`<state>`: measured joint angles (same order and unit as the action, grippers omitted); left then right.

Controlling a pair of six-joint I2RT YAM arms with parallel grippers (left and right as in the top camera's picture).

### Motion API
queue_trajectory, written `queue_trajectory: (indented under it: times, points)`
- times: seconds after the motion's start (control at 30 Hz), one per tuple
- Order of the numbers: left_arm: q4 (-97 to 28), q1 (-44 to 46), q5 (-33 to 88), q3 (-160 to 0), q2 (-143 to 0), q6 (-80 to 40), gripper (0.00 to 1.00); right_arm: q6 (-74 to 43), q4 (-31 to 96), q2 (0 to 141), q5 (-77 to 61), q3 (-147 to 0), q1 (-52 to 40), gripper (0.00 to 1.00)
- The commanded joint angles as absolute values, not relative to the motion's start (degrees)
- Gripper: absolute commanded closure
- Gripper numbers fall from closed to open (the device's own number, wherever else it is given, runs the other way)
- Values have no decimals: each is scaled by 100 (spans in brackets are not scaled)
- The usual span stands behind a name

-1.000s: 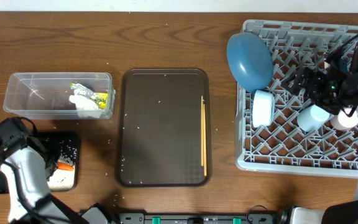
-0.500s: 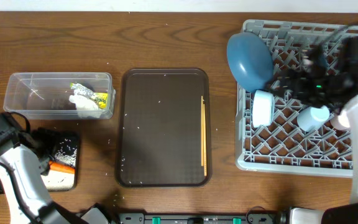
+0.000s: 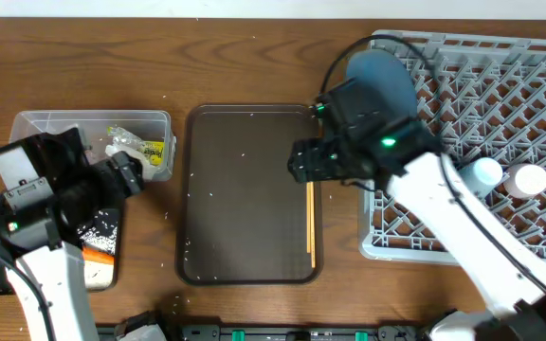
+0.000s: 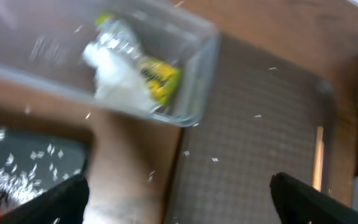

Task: Sort waste into correct bins and load items into the dishwasher rack
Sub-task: 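Move the right gripper toward the chopsticks on the brown tray, then lower the right gripper and pinch one chopstick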

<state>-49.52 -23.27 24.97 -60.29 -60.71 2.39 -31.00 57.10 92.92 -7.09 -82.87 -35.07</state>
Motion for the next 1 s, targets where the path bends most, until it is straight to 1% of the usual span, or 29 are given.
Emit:
queue_trajectory:
  times: [0.0,0.07,0.2,0.37,0.57,0.73,0.9,0.93,0.97]
  points:
    - [-4976,-2220,2805,-6228,-5662,703,0,-3940,5671,10016,-397,-8307,-3719,31]
    - [-5052,-2215,2783,-6228,-5450,703,2,-3940,5577,10431,-609,-8307,-3809,39]
    - [-5277,-2215,2718,-6226,-5186,705,2,-3942,5341,11113,-1118,-8307,-3935,43]
    - [-5336,-2215,2720,-6213,-5164,705,2,-4027,5402,11614,-1072,-8307,-3927,43]
    - [-5334,-2215,2720,-6213,-5207,705,2,-4027,5413,11701,-934,-8307,-3896,42]
    - [-5334,-2215,2720,-6213,-5260,705,2,-4182,5629,11708,-611,-8307,-3896,39]
    - [-5334,-2215,2720,-6213,-5325,705,2,-4239,5586,11740,-602,-8263,-3898,35]
    - [-5334,-2215,2720,-6213,-5341,705,2,-4239,5520,11740,-624,-8221,-3903,35]
    - [-5334,-2215,2720,-6213,-5349,705,2,-4239,5457,11740,-676,-8176,-3905,38]
